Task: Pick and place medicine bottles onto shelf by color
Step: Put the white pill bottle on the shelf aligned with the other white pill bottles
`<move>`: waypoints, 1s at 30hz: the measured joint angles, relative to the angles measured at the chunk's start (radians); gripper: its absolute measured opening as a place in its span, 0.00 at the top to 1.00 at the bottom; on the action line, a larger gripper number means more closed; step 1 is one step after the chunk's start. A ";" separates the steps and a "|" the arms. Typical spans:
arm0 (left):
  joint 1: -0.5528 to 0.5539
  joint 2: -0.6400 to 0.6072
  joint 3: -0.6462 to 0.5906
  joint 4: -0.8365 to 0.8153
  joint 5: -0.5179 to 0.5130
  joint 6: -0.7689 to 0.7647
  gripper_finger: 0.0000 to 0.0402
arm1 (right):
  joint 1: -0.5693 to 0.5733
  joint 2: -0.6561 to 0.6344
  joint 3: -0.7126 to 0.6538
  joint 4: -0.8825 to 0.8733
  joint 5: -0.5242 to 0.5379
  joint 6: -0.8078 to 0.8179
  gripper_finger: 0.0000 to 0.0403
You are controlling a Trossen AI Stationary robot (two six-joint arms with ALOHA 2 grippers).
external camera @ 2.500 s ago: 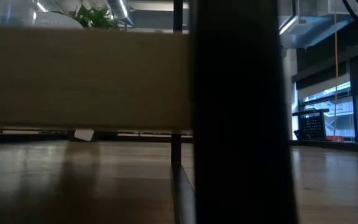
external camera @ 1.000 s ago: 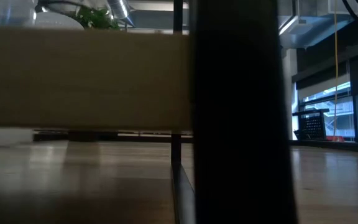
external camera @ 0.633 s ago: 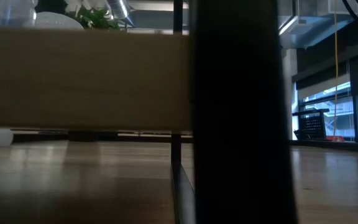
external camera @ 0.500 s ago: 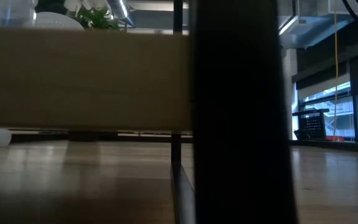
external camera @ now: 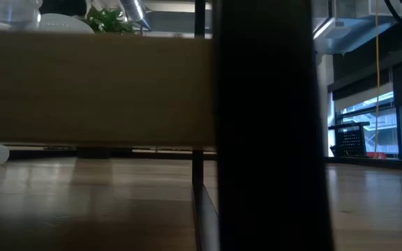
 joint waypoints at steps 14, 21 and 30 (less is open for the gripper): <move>0.209 0.151 0.092 -0.355 0.628 0.064 0.45 | 0.000 0.000 0.000 0.000 0.000 0.000 0.34; 0.265 0.273 0.092 -0.400 0.685 0.314 0.45 | 0.000 0.000 0.000 0.000 0.000 0.000 0.34; 0.289 0.414 0.092 -0.471 0.684 0.388 0.45 | 0.000 0.000 0.000 0.000 0.000 0.000 0.34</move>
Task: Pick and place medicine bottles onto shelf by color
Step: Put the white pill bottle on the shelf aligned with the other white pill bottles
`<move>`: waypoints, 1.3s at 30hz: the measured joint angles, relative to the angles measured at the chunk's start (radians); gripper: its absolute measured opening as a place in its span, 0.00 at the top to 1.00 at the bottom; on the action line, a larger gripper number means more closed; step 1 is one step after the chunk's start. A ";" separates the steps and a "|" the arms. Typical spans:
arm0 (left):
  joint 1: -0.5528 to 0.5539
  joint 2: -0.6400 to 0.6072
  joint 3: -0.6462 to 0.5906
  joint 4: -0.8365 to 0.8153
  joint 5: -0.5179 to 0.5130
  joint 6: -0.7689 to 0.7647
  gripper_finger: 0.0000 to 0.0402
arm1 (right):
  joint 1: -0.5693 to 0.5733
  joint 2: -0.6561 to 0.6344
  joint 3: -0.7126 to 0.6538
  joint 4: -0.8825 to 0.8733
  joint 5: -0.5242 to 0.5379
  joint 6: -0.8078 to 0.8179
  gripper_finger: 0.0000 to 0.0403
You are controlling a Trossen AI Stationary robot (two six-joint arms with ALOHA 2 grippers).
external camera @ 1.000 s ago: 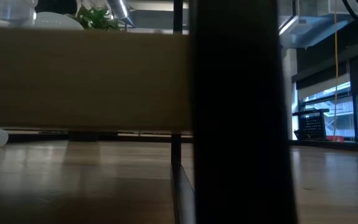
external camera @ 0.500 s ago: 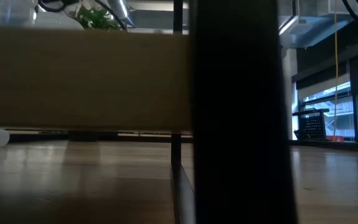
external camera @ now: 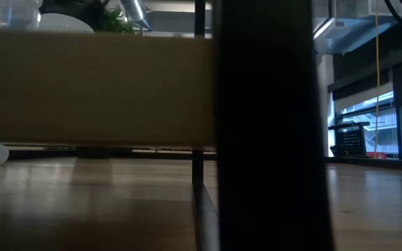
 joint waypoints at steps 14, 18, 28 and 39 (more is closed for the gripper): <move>0.000 0.053 -0.053 0.026 0.003 0.074 0.45 | 0.000 0.000 0.000 0.000 0.000 0.000 0.34; 0.000 0.053 -0.074 0.053 0.002 0.081 0.45 | 0.000 0.000 0.000 0.000 0.000 0.000 0.34; 0.000 0.053 -0.124 0.134 -0.028 0.124 0.45 | 0.000 0.000 0.000 0.000 0.000 0.000 0.34; 0.001 0.053 -0.124 0.127 -0.058 0.083 0.45 | 0.000 0.000 0.000 0.000 0.000 0.000 0.34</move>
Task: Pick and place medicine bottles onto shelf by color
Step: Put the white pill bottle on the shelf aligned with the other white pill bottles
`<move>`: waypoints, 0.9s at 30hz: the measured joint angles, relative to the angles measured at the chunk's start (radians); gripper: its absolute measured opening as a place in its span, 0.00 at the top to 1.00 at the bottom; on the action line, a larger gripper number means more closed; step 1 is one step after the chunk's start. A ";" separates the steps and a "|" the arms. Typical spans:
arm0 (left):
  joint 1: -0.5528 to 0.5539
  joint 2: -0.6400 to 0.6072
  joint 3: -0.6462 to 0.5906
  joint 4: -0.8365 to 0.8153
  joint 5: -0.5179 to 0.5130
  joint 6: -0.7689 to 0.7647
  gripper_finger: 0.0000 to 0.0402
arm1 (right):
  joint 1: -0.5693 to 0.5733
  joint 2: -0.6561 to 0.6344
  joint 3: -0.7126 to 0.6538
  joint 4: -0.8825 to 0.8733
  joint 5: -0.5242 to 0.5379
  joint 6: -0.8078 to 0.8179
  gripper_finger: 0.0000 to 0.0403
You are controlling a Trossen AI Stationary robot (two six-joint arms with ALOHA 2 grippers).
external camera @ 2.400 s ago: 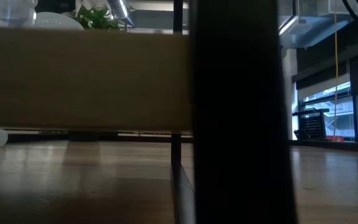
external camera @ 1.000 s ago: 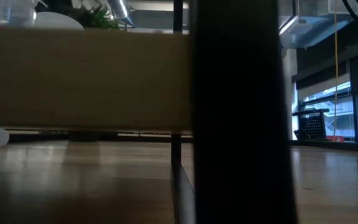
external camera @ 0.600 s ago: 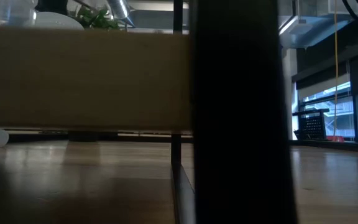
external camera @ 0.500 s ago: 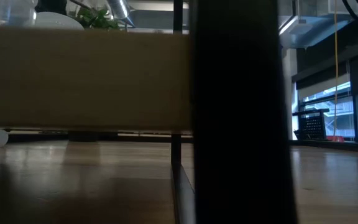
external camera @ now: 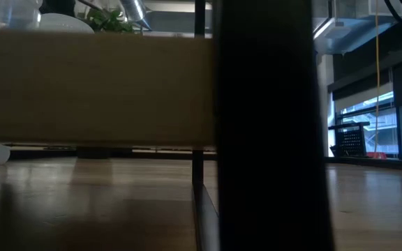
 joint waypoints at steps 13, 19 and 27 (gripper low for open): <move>0.067 0.000 0.000 0.003 0.000 -0.010 0.45 | 0.000 0.000 0.000 0.000 0.000 0.000 0.34; 0.068 0.000 0.000 0.011 0.000 -0.022 0.45 | 0.000 0.000 0.000 0.000 0.000 0.000 0.34; 0.068 0.060 0.000 0.021 0.000 -0.055 0.45 | 0.000 0.000 0.000 0.000 0.000 0.000 0.34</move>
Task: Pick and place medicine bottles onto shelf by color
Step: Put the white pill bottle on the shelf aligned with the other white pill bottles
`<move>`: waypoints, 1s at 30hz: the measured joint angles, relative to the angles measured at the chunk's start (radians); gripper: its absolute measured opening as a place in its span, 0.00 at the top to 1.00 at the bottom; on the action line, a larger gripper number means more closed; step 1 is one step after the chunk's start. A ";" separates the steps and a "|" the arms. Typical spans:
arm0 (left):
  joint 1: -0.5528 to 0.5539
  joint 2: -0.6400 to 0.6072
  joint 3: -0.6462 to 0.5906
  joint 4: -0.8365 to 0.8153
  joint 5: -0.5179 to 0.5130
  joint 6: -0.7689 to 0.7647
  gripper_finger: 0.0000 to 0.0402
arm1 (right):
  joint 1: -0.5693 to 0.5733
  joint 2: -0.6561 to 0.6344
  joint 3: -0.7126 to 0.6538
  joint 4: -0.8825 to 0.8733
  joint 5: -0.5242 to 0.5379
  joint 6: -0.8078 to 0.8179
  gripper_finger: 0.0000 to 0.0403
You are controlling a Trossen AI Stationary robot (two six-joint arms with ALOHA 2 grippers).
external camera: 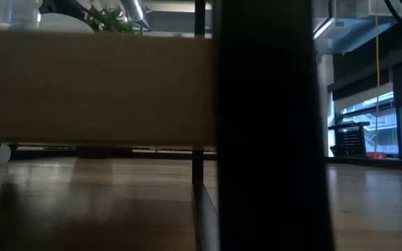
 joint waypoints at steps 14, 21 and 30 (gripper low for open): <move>-0.001 0.084 0.000 0.028 0.000 0.022 0.45 | 0.000 0.000 0.000 0.000 0.000 0.000 0.34; -0.001 0.084 0.000 0.035 -0.007 -0.008 0.45 | 0.000 0.000 0.000 0.000 0.000 0.000 0.34; -0.001 0.082 -0.032 0.046 -0.015 -0.079 0.46 | 0.000 0.000 0.000 0.000 0.000 0.000 0.34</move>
